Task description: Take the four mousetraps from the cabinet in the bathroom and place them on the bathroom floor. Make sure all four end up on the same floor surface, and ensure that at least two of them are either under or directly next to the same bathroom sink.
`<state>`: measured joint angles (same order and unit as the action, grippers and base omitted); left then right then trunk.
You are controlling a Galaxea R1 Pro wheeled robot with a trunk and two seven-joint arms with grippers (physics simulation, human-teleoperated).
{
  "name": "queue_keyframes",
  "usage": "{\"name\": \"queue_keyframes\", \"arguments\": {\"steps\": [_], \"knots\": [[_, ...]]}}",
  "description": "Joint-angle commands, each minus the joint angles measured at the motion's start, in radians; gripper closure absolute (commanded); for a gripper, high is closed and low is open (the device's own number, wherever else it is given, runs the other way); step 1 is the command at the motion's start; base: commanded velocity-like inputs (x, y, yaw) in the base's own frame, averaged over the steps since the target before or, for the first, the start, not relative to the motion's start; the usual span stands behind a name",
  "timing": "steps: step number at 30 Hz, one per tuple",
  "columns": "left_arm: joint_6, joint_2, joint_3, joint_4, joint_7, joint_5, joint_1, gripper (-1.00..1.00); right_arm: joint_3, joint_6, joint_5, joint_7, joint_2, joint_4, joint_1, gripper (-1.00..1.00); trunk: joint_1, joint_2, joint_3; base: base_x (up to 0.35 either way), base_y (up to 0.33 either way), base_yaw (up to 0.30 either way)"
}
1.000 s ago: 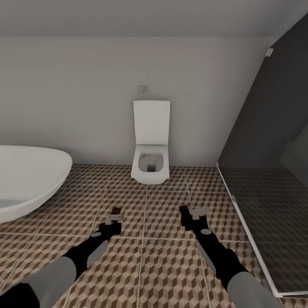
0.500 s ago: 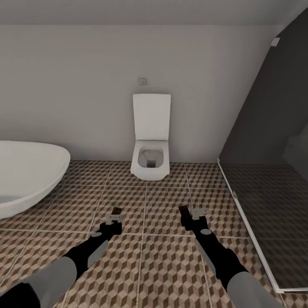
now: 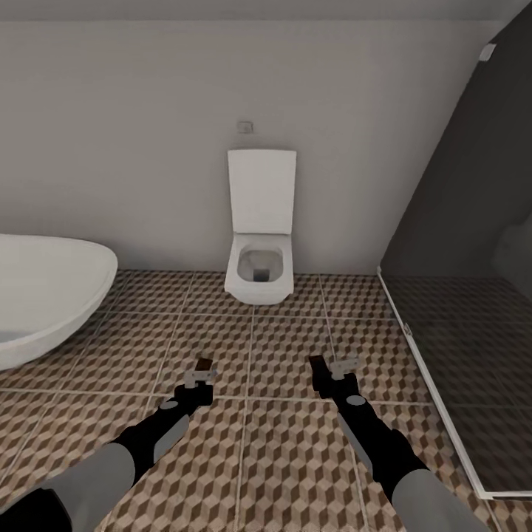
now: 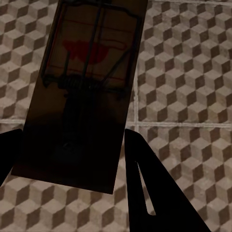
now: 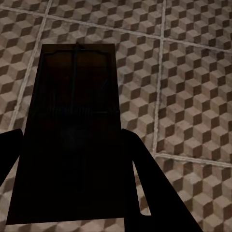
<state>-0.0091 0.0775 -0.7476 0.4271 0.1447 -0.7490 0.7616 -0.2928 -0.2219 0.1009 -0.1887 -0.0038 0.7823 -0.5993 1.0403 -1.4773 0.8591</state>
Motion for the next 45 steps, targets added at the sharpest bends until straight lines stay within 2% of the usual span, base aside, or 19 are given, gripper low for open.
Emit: {"name": "queue_keyframes", "arguments": {"steps": [1,14,24,45], "knots": [[0.000,0.001,-0.009,0.002,0.010,-0.004,0.001,1.00,-0.005,-0.004,0.012,-0.012,-0.001,0.002,-0.001,1.00,0.004,-0.008,0.006,0.000,0.000,0.000],[0.000,-0.005,-0.009,0.002,0.010,-0.003,0.001,1.00,-0.005,-0.003,0.013,-0.012,0.000,0.000,-0.001,1.00,0.054,-0.099,0.067,0.000,0.000,0.000],[0.000,-0.007,-0.009,0.002,0.010,-0.004,0.001,1.00,-0.005,0.035,0.013,-0.011,-0.001,0.000,-0.001,1.00,0.092,-0.169,0.114,0.000,0.000,0.000],[0.000,-0.007,-0.009,0.002,0.010,-0.003,0.001,1.00,-0.005,0.039,0.013,-0.011,0.000,0.000,-0.001,1.00,0.173,-0.316,0.213,0.000,0.000,0.000]]}}
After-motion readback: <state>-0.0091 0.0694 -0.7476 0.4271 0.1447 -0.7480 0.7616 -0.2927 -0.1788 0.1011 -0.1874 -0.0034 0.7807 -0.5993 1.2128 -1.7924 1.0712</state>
